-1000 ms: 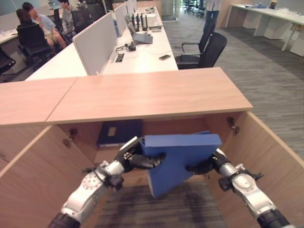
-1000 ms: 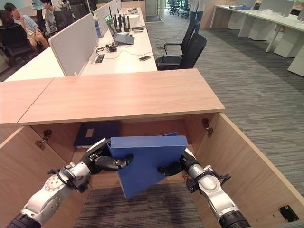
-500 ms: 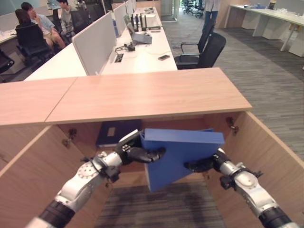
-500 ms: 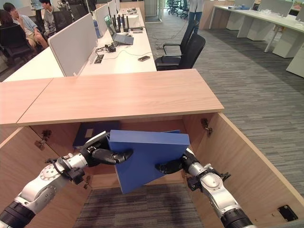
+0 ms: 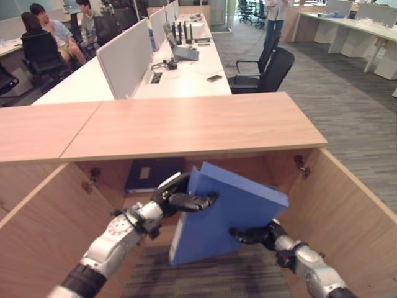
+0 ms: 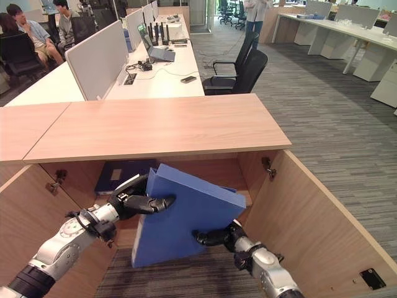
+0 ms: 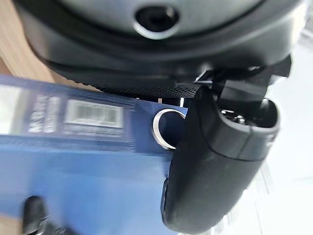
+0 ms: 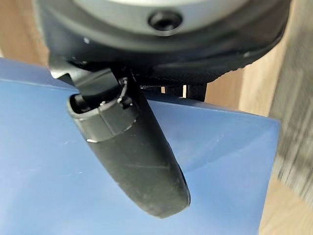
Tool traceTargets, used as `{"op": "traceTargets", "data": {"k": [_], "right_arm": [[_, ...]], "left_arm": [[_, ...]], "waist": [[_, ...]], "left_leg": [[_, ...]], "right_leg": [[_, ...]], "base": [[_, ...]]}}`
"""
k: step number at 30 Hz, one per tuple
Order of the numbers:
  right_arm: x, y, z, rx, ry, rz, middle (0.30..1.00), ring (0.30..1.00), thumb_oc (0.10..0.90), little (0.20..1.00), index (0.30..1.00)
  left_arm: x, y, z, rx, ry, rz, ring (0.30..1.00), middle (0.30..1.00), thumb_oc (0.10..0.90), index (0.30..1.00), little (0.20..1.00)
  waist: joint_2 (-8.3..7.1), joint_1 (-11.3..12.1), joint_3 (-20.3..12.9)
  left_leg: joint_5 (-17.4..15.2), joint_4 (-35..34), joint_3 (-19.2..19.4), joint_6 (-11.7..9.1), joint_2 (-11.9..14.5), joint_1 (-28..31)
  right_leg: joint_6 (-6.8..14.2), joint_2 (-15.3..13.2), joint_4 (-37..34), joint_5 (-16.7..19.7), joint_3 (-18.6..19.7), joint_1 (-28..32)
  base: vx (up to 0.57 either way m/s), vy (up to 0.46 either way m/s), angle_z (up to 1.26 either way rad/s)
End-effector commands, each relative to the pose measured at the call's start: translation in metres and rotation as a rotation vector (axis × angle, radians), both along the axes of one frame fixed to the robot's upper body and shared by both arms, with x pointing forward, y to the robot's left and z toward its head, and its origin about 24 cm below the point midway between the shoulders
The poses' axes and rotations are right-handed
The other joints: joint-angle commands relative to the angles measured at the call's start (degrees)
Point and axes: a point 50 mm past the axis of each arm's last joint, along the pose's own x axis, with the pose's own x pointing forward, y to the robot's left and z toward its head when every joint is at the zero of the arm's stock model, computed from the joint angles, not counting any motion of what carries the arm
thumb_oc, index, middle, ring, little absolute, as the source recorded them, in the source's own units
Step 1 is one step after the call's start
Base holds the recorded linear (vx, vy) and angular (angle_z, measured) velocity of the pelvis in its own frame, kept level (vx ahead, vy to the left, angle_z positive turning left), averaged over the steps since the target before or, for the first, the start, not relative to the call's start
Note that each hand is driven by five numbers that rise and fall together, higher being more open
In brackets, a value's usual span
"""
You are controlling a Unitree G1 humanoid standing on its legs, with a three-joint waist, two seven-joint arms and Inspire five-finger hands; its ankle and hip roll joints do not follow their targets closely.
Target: Put the empty folder in the office cabinet
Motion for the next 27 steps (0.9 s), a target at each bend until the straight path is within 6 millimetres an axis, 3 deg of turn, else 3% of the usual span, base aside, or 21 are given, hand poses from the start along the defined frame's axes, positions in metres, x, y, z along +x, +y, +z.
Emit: {"op": "traceTargets", "data": {"k": [1, 7, 11, 13, 16, 25, 27], "right_arm": [[0.043, 0.033, 0.043, 0.261, -0.177, -0.116, 0.300, 0.300, 0.400, 0.300, 0.300], [0.032, 0.012, 0.028, 0.289, -0.098, -0.264, 0.300, 0.300, 0.400, 0.300, 0.300], [0.029, 0.004, 0.025, 0.268, -0.083, -0.289, 0.300, 0.300, 0.400, 0.300, 0.300], [0.027, -0.010, 0.019, 0.207, -0.060, -0.327, 0.300, 0.300, 0.400, 0.300, 0.300], [0.026, -0.021, 0.013, 0.160, -0.037, -0.354, 0.300, 0.300, 0.400, 0.300, 0.300], [0.017, -0.036, -0.009, 0.009, 0.057, -0.347, 0.300, 0.300, 0.400, 0.300, 0.300], [0.014, -0.038, -0.014, 0.001, 0.089, -0.358, 0.300, 0.300, 0.400, 0.300, 0.300]], "left_arm": [[0.000, -0.036, 0.007, -0.063, -0.106, -0.109, 0.900, 0.900, 0.800, 0.900, 0.900], [-0.020, 0.003, -0.050, 0.052, 0.115, 0.095, 0.900, 0.900, 0.800, 0.900, 0.900], [-0.029, 0.013, -0.065, 0.066, 0.179, 0.146, 0.900, 0.900, 0.800, 0.900, 0.900], [-0.045, 0.030, -0.089, 0.090, 0.284, 0.249, 0.900, 0.900, 0.800, 0.900, 0.900], [-0.059, 0.040, -0.112, 0.093, 0.385, 0.353, 0.900, 0.900, 0.800, 0.900, 0.900], [-0.112, 0.041, -0.181, 0.168, 0.739, 0.484, 0.900, 0.900, 0.800, 0.900, 0.900], [-0.134, 0.041, -0.200, 0.230, 0.869, 0.527, 0.900, 0.900, 0.800, 0.900, 0.900]], "waist": [[-1.55, -0.58, -3.61], [-1.28, -0.35, -2.99], [-1.08, -0.41, -2.70], [-0.94, -0.33, -2.09], [-0.53, -0.33, -1.42], [0.55, -0.13, 0.70], [0.45, -0.47, 1.71]], "left_leg": [[-6.22, -0.14, -2.27, -1.05, -1.39, 1.21], [-5.84, -0.14, -2.34, -1.43, -1.03, 0.80], [-5.62, -0.14, -2.49, -1.60, -0.83, 0.46], [-5.11, -0.14, -2.81, -1.91, -0.43, -0.36], [-4.47, -0.14, -3.41, -2.35, 0.24, -1.37], [-1.19, 0.11, -4.99, -4.69, 3.61, -4.24], [-1.49, 4.40, -3.90, -5.06, 4.40, -6.08]], "right_leg": [[2.63, 0.65, 0.42, -4.88, -1.20, 0.44], [2.37, 0.86, 0.42, -5.12, -1.31, 0.13], [2.22, 1.00, 0.42, -5.18, -1.44, -0.15], [1.93, 1.40, 0.42, -5.22, -1.73, -0.81], [1.46, 1.83, 0.58, -5.44, -2.06, -1.79], [-0.48, 3.47, 3.76, -8.53, -4.21, -5.17], [-1.20, 3.12, 4.90, -9.28, -4.51, -5.38]], "base": [[0.00, 0.000, 0.00], [0.01, -0.030, 0.00], [0.01, -0.038, 0.01], [0.01, -0.083, 0.03], [-0.01, -0.080, 0.09], [0.00, -0.115, 0.19], [0.02, -0.114, 0.13]]}}
